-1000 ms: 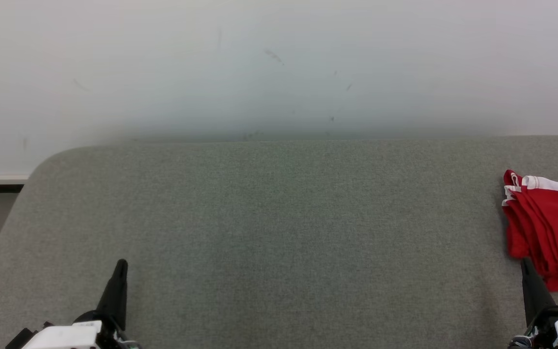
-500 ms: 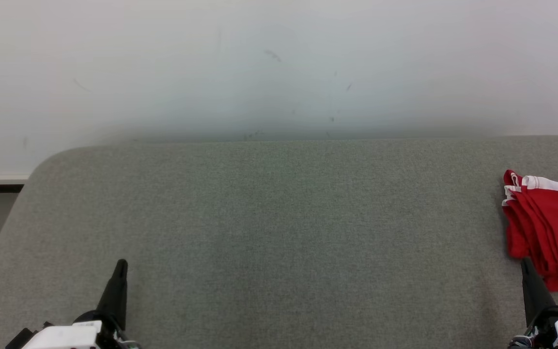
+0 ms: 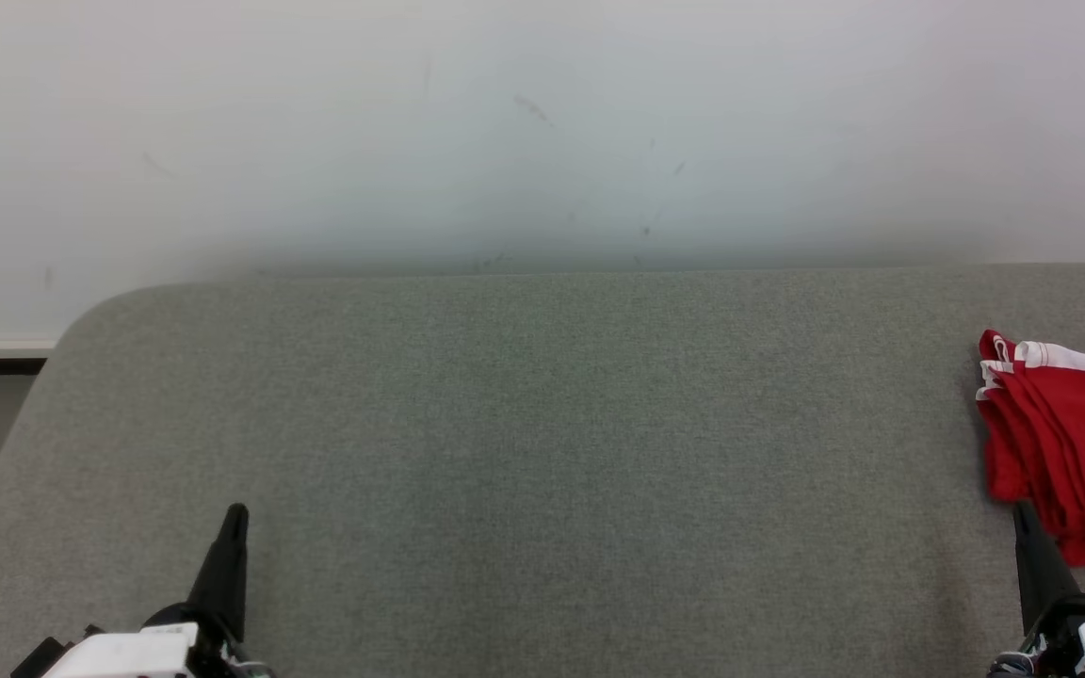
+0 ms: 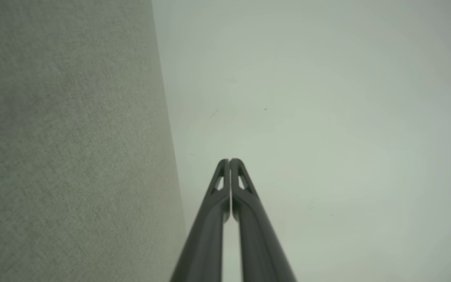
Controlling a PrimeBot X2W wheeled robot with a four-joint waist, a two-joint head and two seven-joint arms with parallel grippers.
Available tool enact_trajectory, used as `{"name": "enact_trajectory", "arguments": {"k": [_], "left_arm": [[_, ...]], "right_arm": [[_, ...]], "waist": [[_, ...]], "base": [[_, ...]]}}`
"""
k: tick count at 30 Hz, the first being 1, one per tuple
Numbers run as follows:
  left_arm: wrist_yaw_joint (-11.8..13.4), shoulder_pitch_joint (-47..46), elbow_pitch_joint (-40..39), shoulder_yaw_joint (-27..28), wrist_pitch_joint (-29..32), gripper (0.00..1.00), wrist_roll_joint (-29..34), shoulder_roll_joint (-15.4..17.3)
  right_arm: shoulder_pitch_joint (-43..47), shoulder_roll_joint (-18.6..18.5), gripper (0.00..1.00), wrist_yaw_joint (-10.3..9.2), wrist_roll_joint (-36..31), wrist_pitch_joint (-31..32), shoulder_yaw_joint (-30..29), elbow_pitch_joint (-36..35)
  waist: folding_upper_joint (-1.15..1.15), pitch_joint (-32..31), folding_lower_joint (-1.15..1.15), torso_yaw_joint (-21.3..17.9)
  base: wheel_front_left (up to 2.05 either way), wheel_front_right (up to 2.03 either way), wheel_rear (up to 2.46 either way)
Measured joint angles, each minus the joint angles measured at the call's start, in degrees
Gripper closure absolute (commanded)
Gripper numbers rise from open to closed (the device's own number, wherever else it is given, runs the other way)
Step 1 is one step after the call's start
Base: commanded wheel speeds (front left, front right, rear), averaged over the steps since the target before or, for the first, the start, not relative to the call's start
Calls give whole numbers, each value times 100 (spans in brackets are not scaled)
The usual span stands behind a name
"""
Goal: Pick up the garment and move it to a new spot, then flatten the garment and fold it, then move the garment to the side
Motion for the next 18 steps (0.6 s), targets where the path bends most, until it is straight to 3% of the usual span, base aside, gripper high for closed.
{"name": "enact_trajectory", "arguments": {"k": [18], "left_arm": [[0, 0, 0, 0, 0, 100, 0, 0]], "right_arm": [[-1, 3, 100, 0, -1, 1, -4, 0]], "waist": [[0, 0, 0, 0]], "base": [[0, 0, 0]]}}
